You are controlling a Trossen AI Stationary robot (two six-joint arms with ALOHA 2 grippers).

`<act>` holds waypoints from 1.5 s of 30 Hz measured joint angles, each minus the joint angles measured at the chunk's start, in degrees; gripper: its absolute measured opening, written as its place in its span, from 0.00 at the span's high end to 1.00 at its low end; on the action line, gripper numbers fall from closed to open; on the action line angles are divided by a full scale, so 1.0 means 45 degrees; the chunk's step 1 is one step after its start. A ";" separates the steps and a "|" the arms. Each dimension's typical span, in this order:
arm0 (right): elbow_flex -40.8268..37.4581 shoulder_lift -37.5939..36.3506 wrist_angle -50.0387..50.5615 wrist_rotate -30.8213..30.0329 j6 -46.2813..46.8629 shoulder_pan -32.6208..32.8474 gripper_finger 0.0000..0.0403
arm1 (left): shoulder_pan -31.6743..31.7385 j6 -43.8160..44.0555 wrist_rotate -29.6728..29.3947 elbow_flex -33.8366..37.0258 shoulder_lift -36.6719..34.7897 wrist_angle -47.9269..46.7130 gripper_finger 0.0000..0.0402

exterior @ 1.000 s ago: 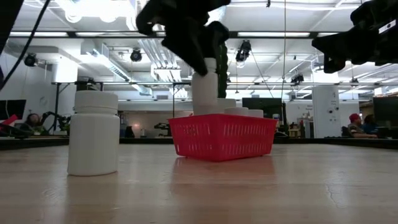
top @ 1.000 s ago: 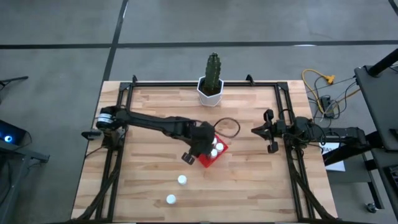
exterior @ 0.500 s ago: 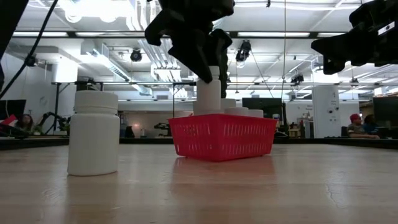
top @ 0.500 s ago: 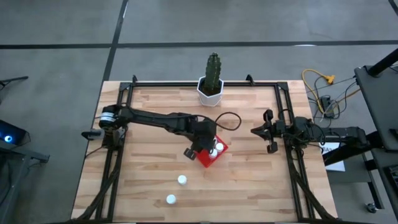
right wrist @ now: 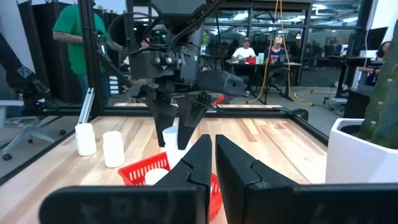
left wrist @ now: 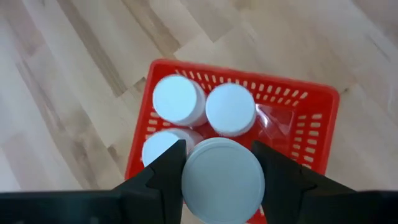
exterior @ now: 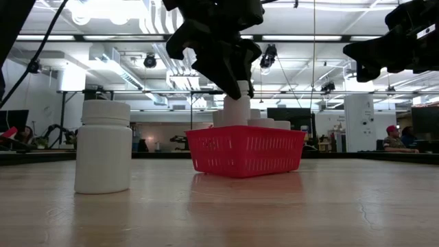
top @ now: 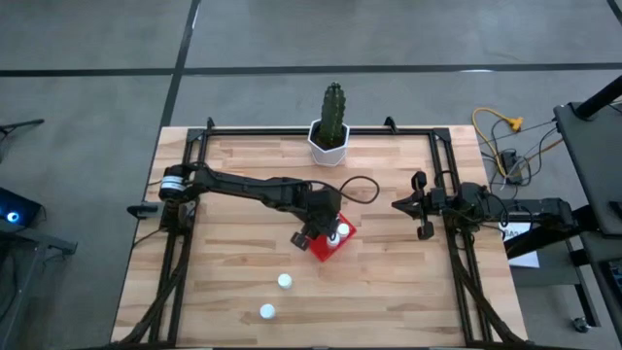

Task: Pick and place pill bottles into a basket
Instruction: Put the white pill bottle into the red bin

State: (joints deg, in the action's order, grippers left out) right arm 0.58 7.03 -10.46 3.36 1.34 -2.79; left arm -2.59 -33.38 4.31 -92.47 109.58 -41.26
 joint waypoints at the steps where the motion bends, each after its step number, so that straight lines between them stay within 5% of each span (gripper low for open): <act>1: 0.0000 0.0000 0.0005 0.0010 0.0008 0.0005 0.97 | 0.0003 0.0003 0.0080 0.0000 -0.0002 0.0084 0.65; 45: -0.0010 0.0044 0.0000 -0.0010 0.0002 0.0005 0.97 | -0.0013 0.0245 0.0570 0.0160 0.0969 0.0808 0.62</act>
State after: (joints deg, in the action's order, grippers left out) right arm 0.54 7.22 -10.46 3.31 1.35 -2.76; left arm -2.65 -32.27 6.87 -91.74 113.94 -37.63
